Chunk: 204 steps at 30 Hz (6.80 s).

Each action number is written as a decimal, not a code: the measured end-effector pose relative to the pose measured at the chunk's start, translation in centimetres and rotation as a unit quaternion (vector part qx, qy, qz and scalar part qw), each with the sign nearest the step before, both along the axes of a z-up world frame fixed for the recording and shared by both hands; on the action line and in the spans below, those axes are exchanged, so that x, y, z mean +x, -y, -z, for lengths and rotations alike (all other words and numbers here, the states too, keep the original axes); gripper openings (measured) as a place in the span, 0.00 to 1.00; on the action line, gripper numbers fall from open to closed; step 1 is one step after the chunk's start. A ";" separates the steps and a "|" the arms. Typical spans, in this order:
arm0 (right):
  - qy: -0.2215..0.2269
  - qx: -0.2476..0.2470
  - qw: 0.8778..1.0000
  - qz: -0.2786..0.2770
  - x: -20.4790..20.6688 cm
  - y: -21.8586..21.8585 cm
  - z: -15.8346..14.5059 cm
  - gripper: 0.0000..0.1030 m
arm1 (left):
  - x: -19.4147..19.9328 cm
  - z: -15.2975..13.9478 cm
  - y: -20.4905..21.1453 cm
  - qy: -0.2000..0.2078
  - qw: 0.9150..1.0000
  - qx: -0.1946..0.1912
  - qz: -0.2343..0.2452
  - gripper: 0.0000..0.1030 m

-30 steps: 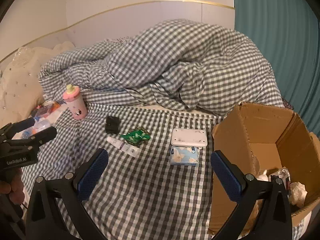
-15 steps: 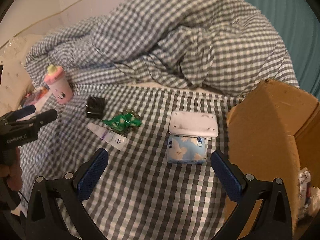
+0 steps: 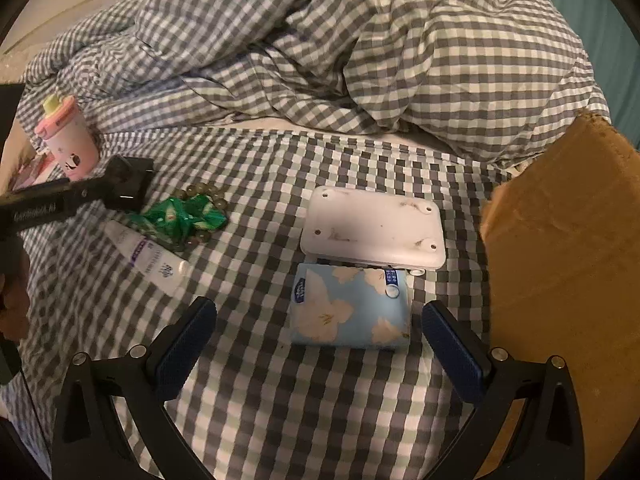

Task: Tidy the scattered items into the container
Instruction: 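Grasp the blue floral tissue pack with the right gripper while the left grasps the black cup, then lift the tissue pack and black cup and carry them over the box, then open both grippers to drop the tissue pack and black cup into the box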

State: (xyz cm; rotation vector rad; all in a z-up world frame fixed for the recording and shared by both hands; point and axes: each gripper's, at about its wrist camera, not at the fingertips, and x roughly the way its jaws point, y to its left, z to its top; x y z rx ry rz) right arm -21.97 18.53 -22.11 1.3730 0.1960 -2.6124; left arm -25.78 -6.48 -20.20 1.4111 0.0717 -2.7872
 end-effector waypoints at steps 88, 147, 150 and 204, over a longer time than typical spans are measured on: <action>-0.169 -0.093 0.980 -0.049 16.8 -0.8 -18.2 0.18 | 20.7 -18.6 -1.0 -0.167 0.985 -0.003 -0.034 0.45; -0.266 -0.047 0.960 0.077 27.3 -18.2 -25.8 0.18 | 27.3 -25.0 -22.1 -0.246 0.958 0.042 0.142 0.46; -0.263 -0.043 0.960 0.086 27.1 -19.3 -25.7 0.18 | 27.1 -24.8 -23.5 -0.244 0.957 0.044 0.153 0.46; -0.099 -0.045 0.986 0.130 14.5 -28.7 -12.9 0.18 | 14.4 -10.4 -39.1 -0.032 0.956 0.035 0.291 0.46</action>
